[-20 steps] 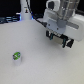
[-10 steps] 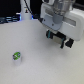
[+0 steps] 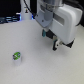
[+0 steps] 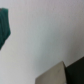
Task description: Open the kcup holder, insert the kcup into the holder, and close the kcup holder
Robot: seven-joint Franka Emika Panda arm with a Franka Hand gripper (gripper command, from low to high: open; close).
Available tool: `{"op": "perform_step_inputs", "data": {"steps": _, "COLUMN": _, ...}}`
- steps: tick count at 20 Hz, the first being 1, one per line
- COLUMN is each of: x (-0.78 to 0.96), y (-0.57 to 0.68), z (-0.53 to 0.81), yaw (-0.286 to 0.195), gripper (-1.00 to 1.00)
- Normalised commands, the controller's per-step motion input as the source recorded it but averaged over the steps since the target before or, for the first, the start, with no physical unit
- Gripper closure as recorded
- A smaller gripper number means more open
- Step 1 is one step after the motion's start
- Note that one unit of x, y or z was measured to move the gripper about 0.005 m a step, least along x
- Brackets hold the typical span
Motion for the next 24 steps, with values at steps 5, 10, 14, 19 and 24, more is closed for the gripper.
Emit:
{"op": "perform_step_inputs", "data": {"steps": 5, "x": -0.07, "y": -0.46, "z": 0.07, "yaw": -0.287, "gripper": -1.0}}
{"op": "perform_step_inputs", "data": {"steps": 10, "x": -0.1, "y": -0.49, "z": 0.03, "yaw": -0.275, "gripper": -1.0}}
{"op": "perform_step_inputs", "data": {"steps": 14, "x": -0.21, "y": -0.5, "z": 0.01, "yaw": -0.264, "gripper": -1.0}}
{"op": "perform_step_inputs", "data": {"steps": 19, "x": -0.29, "y": -0.51, "z": 0.0, "yaw": -0.255, "gripper": -1.0}}
{"op": "perform_step_inputs", "data": {"steps": 24, "x": -0.29, "y": -0.52, "z": -0.07, "yaw": -0.253, "gripper": -1.0}}
